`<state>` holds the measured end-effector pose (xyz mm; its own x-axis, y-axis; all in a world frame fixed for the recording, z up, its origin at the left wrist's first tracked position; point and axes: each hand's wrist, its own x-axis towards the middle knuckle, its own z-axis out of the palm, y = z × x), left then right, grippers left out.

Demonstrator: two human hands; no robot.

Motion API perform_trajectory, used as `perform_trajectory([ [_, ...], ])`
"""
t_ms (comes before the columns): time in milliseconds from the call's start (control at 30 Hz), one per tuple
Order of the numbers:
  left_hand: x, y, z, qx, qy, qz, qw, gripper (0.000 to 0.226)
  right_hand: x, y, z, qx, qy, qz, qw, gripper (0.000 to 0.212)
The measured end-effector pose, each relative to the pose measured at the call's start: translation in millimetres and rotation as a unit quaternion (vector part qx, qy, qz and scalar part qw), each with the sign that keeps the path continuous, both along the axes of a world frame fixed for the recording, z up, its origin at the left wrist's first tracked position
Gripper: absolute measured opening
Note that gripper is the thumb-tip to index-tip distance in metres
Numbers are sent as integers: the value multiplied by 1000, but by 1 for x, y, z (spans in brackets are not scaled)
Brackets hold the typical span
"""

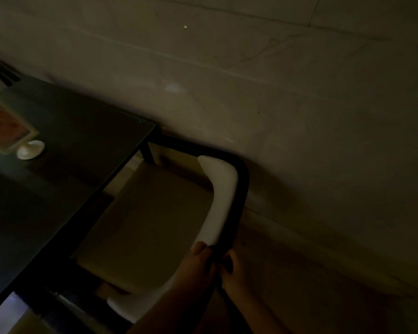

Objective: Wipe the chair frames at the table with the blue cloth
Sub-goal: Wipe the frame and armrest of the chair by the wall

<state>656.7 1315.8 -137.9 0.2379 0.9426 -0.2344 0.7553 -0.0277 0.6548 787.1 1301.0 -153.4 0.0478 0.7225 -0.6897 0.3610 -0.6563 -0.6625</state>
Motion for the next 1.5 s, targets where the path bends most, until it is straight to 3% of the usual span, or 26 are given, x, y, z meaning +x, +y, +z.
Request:
perform_trajectory([
  [267,-51,-101,-9,-50,0,16,999,19,-47,-104,3,-12,-117,47,992,19],
  [367,-64,-119,-16,-64,5,23,998,19,-58,-126,-8,0,-122,94,988,26],
  [467,-67,-124,-19,-58,22,2,998,20,-57,-136,-16,21,-157,149,976,52],
  [633,-57,-114,-16,-58,65,-8,996,23,-51,-136,-16,77,-133,110,982,39],
  [800,-29,-79,-4,-31,81,8,996,19,-40,-91,2,74,-171,31,982,31],
  [967,7,-21,6,-9,96,46,994,15,-21,-37,13,75,-88,-47,992,32],
  [1100,32,30,5,5,97,44,994,15,-3,16,4,106,-81,-102,986,24],
  [1233,56,87,-1,23,84,48,995,15,21,74,-10,133,-83,-124,980,15],
  [1500,96,221,-21,96,36,37,994,19,58,212,-24,205,-161,-118,958,22],
])
